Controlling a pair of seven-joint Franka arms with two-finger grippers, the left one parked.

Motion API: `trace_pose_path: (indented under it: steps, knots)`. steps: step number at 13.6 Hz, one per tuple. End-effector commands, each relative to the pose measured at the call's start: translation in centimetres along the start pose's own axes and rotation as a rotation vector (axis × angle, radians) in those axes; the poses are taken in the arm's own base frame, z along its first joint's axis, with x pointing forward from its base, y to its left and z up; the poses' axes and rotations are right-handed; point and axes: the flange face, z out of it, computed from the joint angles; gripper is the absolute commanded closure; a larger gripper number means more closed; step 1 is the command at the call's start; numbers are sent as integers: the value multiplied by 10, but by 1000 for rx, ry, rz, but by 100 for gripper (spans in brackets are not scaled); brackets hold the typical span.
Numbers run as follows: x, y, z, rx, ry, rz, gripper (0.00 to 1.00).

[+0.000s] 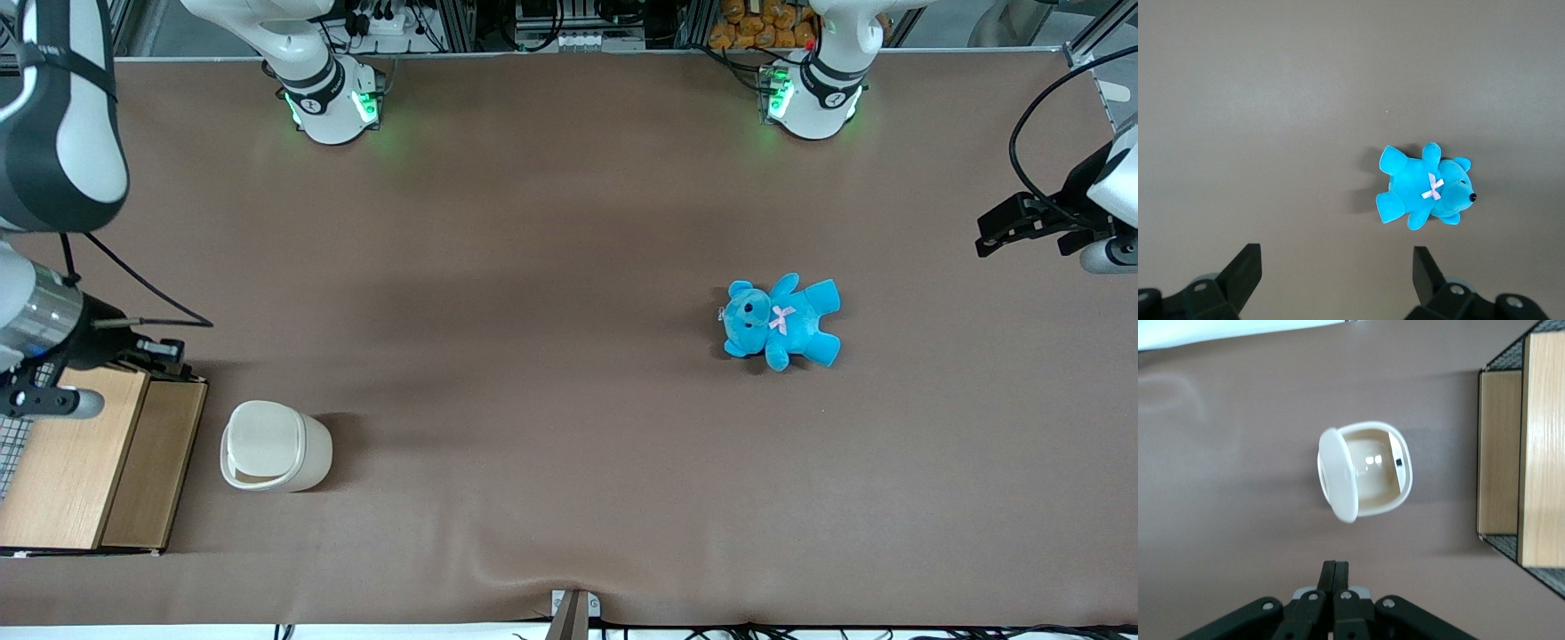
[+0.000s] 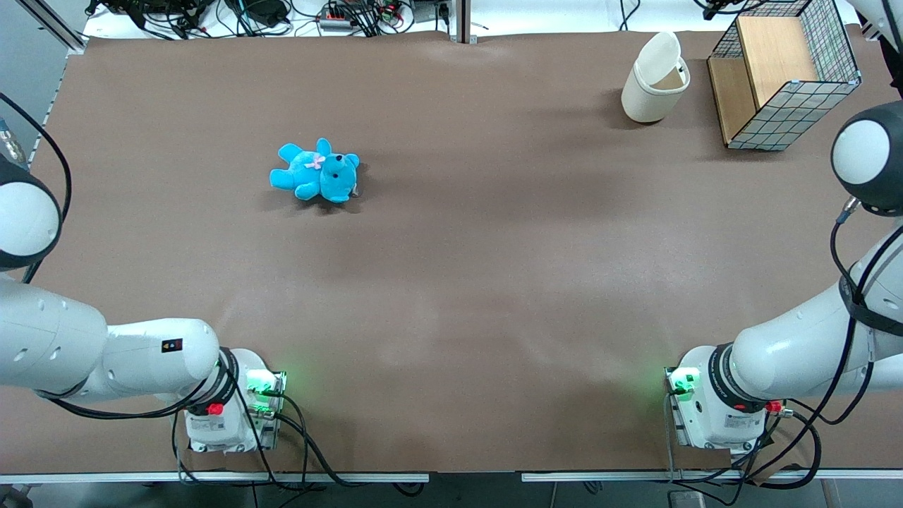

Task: Open trash can with right arm
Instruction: 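Move the right gripper over the white trash can's raised lid, then lower the closed right gripper onto the open lid's edge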

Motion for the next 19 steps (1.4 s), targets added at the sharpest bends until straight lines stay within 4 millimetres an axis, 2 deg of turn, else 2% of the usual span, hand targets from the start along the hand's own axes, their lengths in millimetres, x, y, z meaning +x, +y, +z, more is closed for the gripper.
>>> trace_pose_path:
  steps: [1, 10, 13, 19]
  knots:
    - [15, -2, 16, 14, 14, -8, 100]
    - [42, -17, 91, 10, 70, -28, 100]
    - [47, -15, 105, 5, 80, -76, 100]
    - [48, -6, 108, -5, 78, -114, 100]
